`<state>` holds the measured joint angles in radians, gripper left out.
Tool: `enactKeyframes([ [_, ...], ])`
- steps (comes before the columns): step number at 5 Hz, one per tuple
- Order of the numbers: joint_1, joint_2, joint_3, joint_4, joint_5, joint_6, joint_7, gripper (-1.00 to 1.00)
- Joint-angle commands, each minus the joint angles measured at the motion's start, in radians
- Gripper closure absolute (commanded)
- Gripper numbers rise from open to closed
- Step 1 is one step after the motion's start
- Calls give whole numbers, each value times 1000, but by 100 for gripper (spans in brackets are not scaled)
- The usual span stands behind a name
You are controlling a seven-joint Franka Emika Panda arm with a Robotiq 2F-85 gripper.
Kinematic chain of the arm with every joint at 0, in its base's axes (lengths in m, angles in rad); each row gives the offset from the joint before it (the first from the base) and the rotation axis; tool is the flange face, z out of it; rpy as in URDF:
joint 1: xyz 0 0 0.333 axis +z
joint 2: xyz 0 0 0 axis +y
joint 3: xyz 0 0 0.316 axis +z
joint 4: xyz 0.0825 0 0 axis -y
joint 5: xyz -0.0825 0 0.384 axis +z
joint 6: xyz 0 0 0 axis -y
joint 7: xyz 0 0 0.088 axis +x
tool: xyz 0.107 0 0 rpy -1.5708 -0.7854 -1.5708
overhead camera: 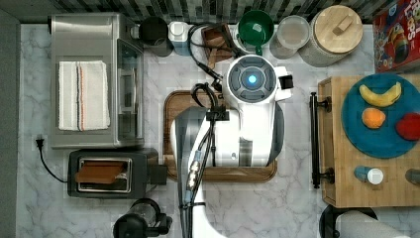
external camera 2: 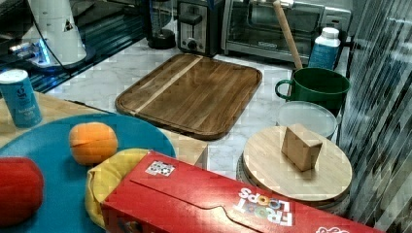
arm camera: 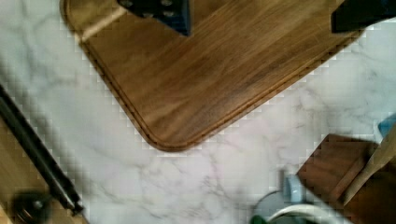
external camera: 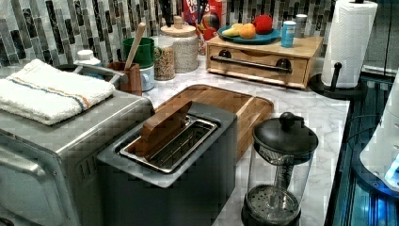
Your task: Open the drawer.
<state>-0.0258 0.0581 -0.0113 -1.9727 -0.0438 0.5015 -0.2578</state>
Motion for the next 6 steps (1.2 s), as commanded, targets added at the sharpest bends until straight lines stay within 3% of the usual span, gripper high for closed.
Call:
enactKeyframes([
  [1,-65,8,-31,-115,-79,13,-410,-100],
  [4,-110,45,-99,-96,-130,78,-669,-100],
  [6,-158,91,-158,-3,-137,81,-862,-100],
])
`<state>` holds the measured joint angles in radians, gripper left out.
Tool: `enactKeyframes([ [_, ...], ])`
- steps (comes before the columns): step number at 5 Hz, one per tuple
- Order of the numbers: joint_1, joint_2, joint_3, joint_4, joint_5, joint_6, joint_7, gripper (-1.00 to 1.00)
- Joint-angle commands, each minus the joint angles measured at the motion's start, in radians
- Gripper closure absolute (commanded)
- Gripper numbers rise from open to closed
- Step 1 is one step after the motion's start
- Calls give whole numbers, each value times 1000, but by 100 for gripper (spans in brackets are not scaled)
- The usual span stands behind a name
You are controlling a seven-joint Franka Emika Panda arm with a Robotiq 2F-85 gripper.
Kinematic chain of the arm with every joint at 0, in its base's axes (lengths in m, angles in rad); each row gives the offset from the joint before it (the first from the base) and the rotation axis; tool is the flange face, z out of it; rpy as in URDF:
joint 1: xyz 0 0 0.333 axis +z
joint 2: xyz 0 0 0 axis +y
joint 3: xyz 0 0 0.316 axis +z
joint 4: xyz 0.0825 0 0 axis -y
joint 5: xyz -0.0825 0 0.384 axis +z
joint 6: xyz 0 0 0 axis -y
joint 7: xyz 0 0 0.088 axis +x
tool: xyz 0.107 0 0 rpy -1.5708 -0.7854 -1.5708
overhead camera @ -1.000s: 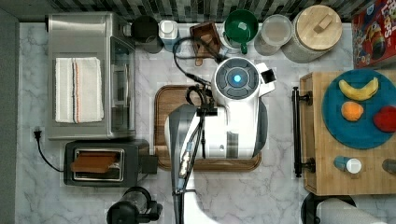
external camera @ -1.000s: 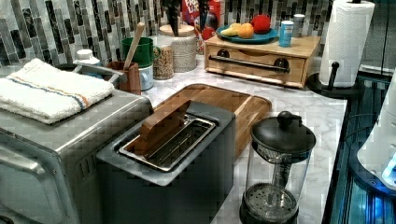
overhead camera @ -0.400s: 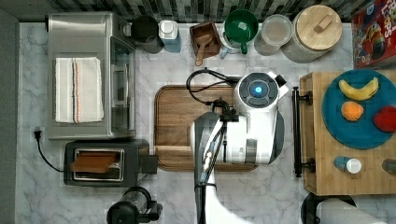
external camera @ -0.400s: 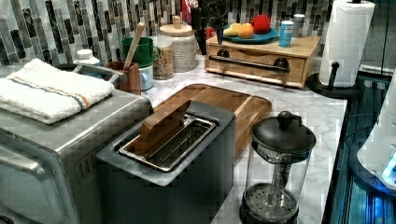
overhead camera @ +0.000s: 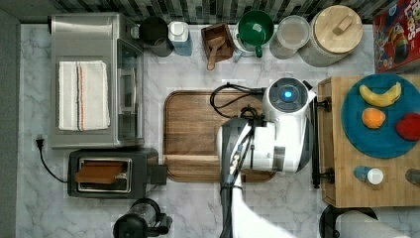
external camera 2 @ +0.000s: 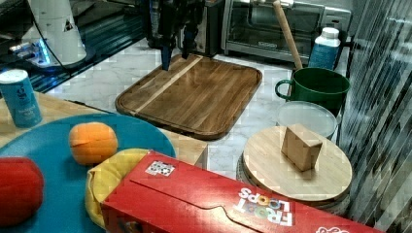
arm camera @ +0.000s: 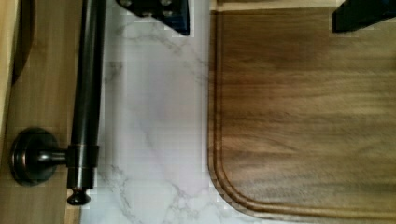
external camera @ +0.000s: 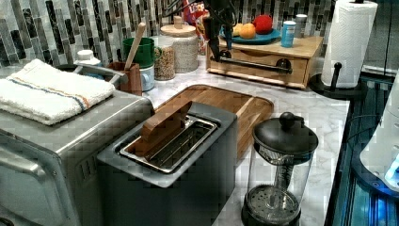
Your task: Open the drawer.
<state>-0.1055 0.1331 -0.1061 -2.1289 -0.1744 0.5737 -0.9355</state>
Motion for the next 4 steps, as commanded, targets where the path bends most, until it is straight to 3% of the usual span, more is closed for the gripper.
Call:
enactKeyframes([
  [1,-114,18,-67,153,0,31,-251,-100],
  [4,-111,27,-93,88,15,152,-215,-100],
])
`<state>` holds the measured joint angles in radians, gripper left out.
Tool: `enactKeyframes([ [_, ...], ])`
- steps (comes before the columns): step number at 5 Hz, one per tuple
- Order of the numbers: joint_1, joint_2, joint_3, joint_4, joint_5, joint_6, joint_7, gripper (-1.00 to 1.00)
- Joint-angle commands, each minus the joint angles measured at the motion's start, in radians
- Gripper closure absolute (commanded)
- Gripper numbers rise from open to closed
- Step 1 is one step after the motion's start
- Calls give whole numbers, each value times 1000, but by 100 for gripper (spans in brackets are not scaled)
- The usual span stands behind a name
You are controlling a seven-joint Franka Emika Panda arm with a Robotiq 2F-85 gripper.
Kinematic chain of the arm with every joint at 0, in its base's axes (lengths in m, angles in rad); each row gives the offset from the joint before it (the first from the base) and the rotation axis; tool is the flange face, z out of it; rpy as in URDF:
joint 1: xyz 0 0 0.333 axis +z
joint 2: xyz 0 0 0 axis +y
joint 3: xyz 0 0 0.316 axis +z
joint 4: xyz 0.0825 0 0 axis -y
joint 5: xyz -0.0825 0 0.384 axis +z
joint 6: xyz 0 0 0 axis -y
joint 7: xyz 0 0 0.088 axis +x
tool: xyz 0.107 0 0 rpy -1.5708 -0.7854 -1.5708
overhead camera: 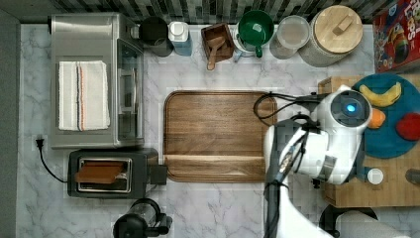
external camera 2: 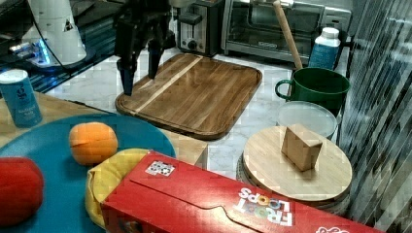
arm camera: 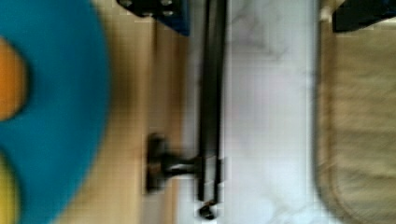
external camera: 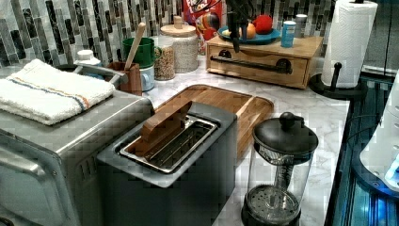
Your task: Open the drawer.
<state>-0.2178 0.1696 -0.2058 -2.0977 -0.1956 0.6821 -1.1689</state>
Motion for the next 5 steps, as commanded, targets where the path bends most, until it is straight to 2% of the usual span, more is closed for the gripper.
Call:
enactKeyframes([
  [1,15,2,3,56,29,60,60,-100],
  [3,19,34,10,22,41,137,86,-100],
  [5,-6,77,13,-24,36,255,83,-100],
])
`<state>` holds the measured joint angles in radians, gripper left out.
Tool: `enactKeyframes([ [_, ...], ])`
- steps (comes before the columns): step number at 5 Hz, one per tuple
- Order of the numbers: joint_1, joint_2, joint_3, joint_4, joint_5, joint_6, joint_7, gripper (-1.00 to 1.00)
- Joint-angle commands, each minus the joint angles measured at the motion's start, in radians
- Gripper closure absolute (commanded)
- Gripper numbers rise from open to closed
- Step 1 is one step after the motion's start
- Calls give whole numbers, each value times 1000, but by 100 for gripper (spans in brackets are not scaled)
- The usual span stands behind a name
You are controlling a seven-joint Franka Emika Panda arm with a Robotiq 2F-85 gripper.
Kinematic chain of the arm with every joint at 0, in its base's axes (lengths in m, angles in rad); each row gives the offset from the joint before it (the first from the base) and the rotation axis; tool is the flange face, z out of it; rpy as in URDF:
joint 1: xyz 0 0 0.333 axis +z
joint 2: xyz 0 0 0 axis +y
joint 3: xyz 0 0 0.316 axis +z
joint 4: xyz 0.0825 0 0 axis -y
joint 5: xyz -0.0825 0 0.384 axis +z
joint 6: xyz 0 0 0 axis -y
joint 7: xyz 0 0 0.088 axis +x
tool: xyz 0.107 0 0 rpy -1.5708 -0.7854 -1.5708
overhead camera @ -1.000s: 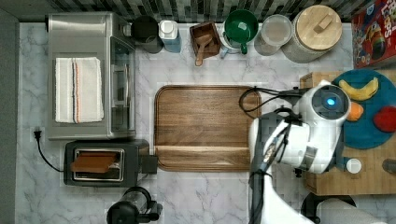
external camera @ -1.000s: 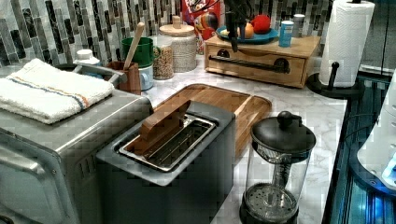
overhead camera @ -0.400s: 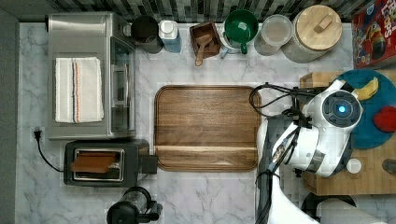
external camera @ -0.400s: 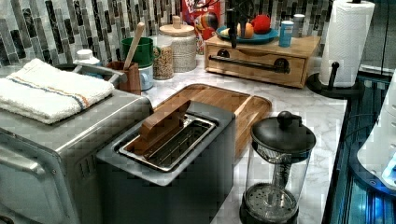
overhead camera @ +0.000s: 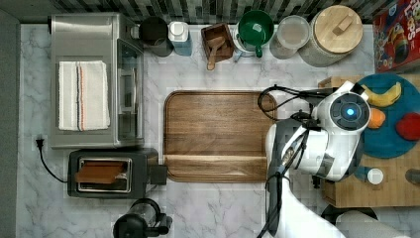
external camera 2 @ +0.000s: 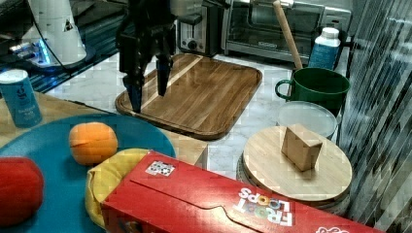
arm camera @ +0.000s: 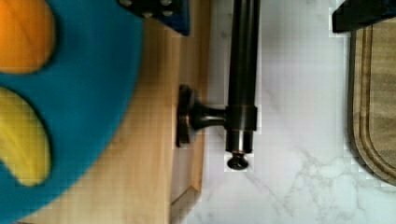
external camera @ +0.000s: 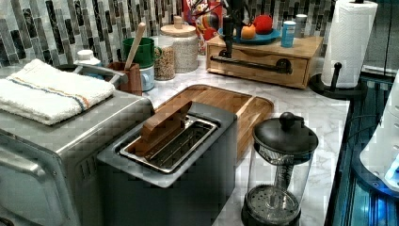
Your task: Open the drawer.
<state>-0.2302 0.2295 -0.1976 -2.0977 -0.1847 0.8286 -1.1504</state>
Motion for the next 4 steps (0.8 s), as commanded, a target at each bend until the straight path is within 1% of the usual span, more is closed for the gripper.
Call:
enactKeyframes([
  [1,7,11,-3,-53,17,125,83,-100],
  [2,14,-7,-10,-94,-1,139,118,-100],
  [3,4,-15,4,-130,19,165,116,-100],
  [4,0,14,18,-126,43,199,111,-100],
])
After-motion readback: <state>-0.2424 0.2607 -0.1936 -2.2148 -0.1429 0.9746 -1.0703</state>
